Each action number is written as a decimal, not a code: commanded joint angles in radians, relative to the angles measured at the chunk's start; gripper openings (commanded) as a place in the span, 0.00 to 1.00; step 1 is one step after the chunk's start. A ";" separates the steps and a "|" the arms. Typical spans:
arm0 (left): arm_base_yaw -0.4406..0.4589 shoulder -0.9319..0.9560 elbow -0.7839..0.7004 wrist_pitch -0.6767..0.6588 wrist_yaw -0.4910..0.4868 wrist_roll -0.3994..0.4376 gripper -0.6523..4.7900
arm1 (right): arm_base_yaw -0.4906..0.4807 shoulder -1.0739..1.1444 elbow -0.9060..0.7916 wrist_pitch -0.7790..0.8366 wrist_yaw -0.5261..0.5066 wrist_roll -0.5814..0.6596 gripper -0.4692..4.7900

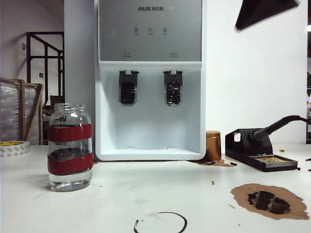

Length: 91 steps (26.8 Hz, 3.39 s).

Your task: Pick up the water bottle with two loops of red belts, then reach the front water dispenser and gently press the gray-black baffle horizontally to get a little water.

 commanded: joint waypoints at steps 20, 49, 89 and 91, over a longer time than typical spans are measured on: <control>0.000 0.002 0.000 0.011 -0.024 0.003 0.11 | -0.002 -0.825 -0.573 0.113 0.260 0.140 0.09; 0.000 0.000 0.000 -0.004 -0.025 0.003 0.11 | 0.000 -1.000 -0.612 0.056 -0.122 0.167 0.10; 0.001 -0.001 -0.014 -0.029 -0.022 -0.027 0.11 | 0.000 -1.000 -0.618 0.049 -0.128 0.166 0.10; 0.001 -0.001 -0.033 -0.024 -0.021 -0.027 0.11 | 0.000 -1.000 -0.618 0.045 -0.129 0.166 0.10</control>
